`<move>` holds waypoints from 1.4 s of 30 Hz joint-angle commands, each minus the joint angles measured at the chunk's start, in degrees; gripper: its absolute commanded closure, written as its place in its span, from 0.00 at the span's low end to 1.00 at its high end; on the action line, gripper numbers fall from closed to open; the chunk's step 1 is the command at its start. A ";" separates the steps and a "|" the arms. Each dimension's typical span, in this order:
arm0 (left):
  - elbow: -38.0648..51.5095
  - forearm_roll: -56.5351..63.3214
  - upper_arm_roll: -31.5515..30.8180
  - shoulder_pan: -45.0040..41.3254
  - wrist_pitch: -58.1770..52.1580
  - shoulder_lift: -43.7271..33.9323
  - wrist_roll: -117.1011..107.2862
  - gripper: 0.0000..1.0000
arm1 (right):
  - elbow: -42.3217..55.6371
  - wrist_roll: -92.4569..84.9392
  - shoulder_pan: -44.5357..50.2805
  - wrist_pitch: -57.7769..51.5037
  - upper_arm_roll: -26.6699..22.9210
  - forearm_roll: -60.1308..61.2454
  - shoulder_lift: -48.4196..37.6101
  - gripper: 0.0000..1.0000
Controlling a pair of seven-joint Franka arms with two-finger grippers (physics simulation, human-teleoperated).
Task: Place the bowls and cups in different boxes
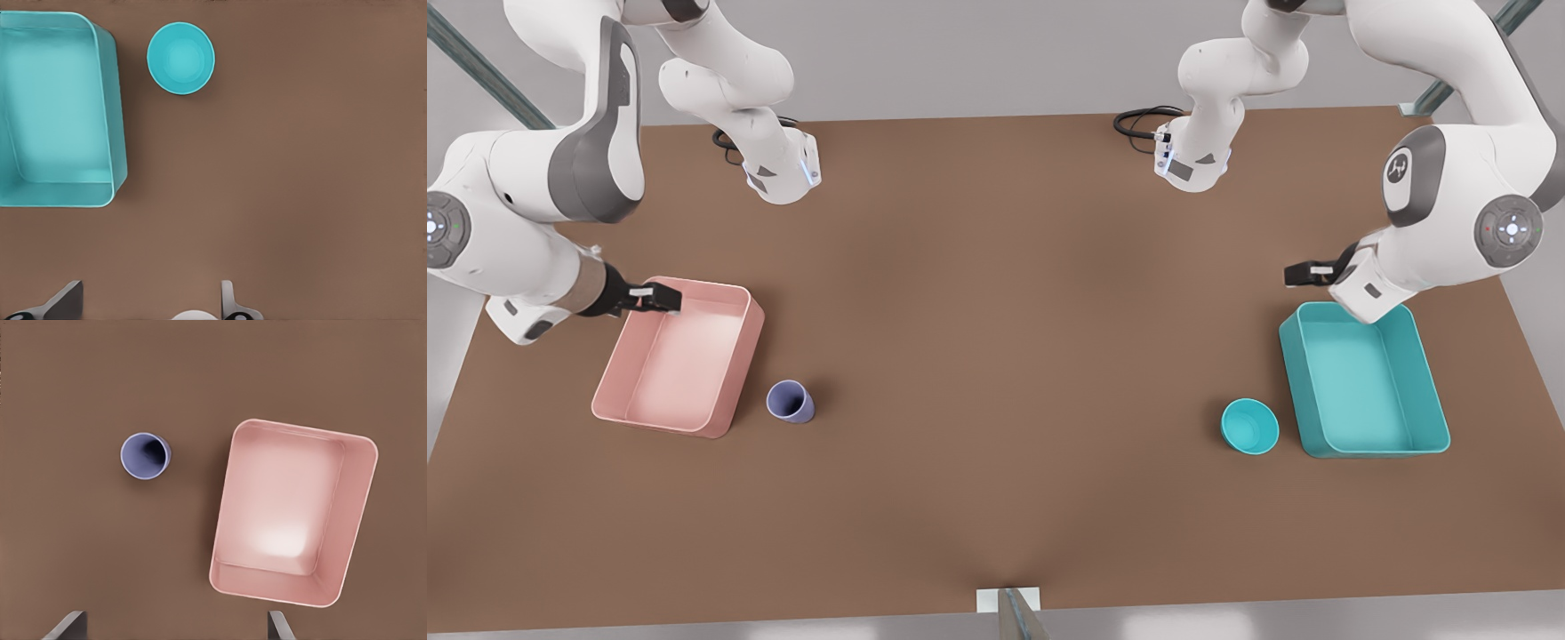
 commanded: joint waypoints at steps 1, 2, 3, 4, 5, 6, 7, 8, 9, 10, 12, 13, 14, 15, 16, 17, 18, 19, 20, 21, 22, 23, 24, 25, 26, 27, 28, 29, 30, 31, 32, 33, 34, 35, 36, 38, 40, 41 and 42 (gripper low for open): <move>0.02 -0.04 0.00 0.00 1.64 -0.05 -0.94 0.00 | -0.04 0.50 0.00 2.89 -0.01 0.10 -0.06 0.00; 0.02 -0.04 0.00 -0.35 1.99 0.30 -0.94 0.00 | 0.14 0.50 0.18 2.80 -0.01 0.10 0.47 0.00; 0.37 0.57 0.53 -4.03 3.22 3.63 -1.20 0.00 | 0.22 0.58 0.26 2.98 0.08 0.54 1.08 0.00; 3.10 3.03 2.29 -8.70 9.45 10.75 -1.29 0.00 | 2.95 -1.08 0.61 4.21 0.35 0.45 5.29 0.00; 4.86 4.09 2.37 -9.49 17.80 16.90 -1.03 0.00 | 4.44 -1.17 1.41 6.14 0.43 0.80 9.78 0.00; 6.09 4.27 3.86 -11.16 25.71 22.18 -0.85 0.00 | 4.53 -0.30 1.85 9.48 0.43 1.07 13.65 0.00; 6.97 4.53 5.01 -12.57 29.58 25.69 -0.77 0.00 | 4.71 -0.12 1.67 11.50 0.43 1.24 16.02 0.00; 7.14 7.60 5.01 -13.10 33.89 29.12 -0.68 0.00 | 4.80 -0.03 1.41 14.49 0.43 1.86 18.75 0.00; 7.06 10.41 5.01 -13.10 38.28 32.55 -0.68 0.00 | 4.45 0.06 1.58 17.21 0.43 2.30 20.59 0.00; 6.70 12.88 5.01 -12.84 40.75 34.31 -0.77 0.00 | 3.74 0.49 1.85 19.85 0.43 2.21 21.65 0.00; 5.91 14.81 5.01 -12.75 41.37 34.93 -0.85 0.00 | 1.72 0.76 1.76 24.07 0.43 3.27 24.02 0.00; 5.30 14.81 5.01 -12.75 41.37 34.93 -0.85 0.00 | -0.82 0.76 1.76 27.06 0.43 3.70 23.94 0.00; 5.30 14.81 5.01 -12.83 41.54 35.02 -0.85 0.00 | -2.93 0.76 1.85 28.46 0.43 5.20 23.67 0.00; 4.95 14.81 5.01 -12.75 43.12 35.89 -0.85 0.00 | -4.43 0.76 1.85 29.87 0.43 5.37 23.41 0.00; 4.68 14.81 5.01 -12.75 43.21 35.98 -0.85 0.00 | -7.06 0.76 1.93 32.67 0.43 5.73 22.62 0.00; 4.16 14.73 5.01 -12.75 43.13 36.25 -0.85 0.00 | -10.58 0.76 2.20 35.93 0.52 5.73 21.39 0.00; 2.75 14.64 5.01 -12.48 42.69 36.25 -1.03 0.00 | -13.39 0.76 2.90 38.30 0.52 5.81 20.25 0.00; 1.87 14.55 5.01 -12.40 42.60 36.25 -1.29 0.00 | -14.45 0.76 2.99 39.36 0.52 5.81 19.89 0.00; 1.17 14.55 5.01 -12.31 42.60 36.25 -1.38 0.00 | -14.89 0.85 3.16 39.37 0.52 5.90 19.89 0.00; 1.08 14.55 5.10 -12.31 42.69 36.77 -1.38 0.00 | -15.33 0.85 3.34 39.45 0.52 5.90 19.89 0.00; 1.08 14.64 5.10 -12.13 43.13 37.21 -1.38 0.00 | -15.68 0.85 3.43 39.45 0.52 6.25 20.16 0.00; 1.17 14.64 5.10 -11.96 43.21 37.48 -1.38 0.00 | -15.77 0.85 3.69 39.54 0.52 6.96 20.68 0.00; 1.08 14.64 5.10 -11.87 43.13 37.48 -1.38 0.00 | -15.77 0.85 3.87 39.81 0.52 7.04 21.03 0.00; 0.99 14.55 5.10 -11.78 42.51 37.39 -2.87 0.00 | -15.77 0.85 3.96 39.98 0.52 7.13 21.74 0.00; 0.46 14.64 5.10 -11.87 42.25 37.21 -3.75 0.00 | -15.77 0.85 3.96 40.16 0.52 7.57 22.18 0.00; 0.29 14.55 5.10 -11.87 42.25 37.21 -3.75 0.00 | -15.77 0.85 4.04 40.16 0.52 7.57 22.27 0.00; 0.11 14.55 5.10 -11.87 42.25 37.21 -3.75 0.00 | -15.77 0.85 4.04 40.16 0.52 7.57 23.06 0.00; -0.15 14.55 5.10 -11.87 42.16 37.21 -3.93 0.00 | -15.86 0.85 4.04 40.16 0.52 7.57 23.41 0.00; -0.68 14.55 5.10 -11.78 41.90 37.21 -3.93 0.00 | -15.86 0.85 4.04 40.16 0.52 7.57 24.02 0.00; -0.68 14.55 5.10 -11.78 40.49 37.21 -3.93 0.00 | -16.30 0.85 4.04 40.42 0.52 7.57 24.11 0.00; -0.68 14.55 5.10 -11.87 40.49 37.21 -3.93 0.00 | -16.74 0.85 4.04 40.51 0.52 7.57 24.11 0.00; -0.59 14.55 5.10 -11.87 40.67 37.21 -3.93 0.15 | -17.00 0.85 4.04 40.60 0.52 7.57 24.11 0.00; -0.50 14.55 5.10 -11.87 40.66 37.21 -3.84 0.55 | -17.26 0.85 4.04 40.60 0.52 7.57 24.11 0.00; -0.33 14.55 5.10 -12.04 40.66 37.21 -3.75 0.65 | -17.35 0.85 4.04 40.60 0.52 7.57 24.11 0.01; -0.24 14.55 5.10 -12.04 40.66 37.21 -3.75 0.68 | -17.35 0.85 4.04 40.60 0.52 7.48 24.20 0.06; 0.02 14.55 5.10 -12.40 40.66 36.78 -3.84 0.79 | -17.35 0.85 4.57 40.60 0.52 7.57 24.64 0.22; 0.11 14.55 5.10 -12.48 40.49 36.25 -3.75 0.79 | -17.26 0.85 4.75 40.60 0.52 7.48 25.08 0.39; 0.20 14.55 5.10 -12.57 40.23 35.90 -3.67 0.79 | -17.26 0.85 4.92 40.60 0.52 7.48 25.08 0.47; 0.20 14.64 5.10 -12.83 39.00 34.93 -3.67 0.79 | -17.26 0.85 4.92 40.60 0.52 7.48 25.16 0.53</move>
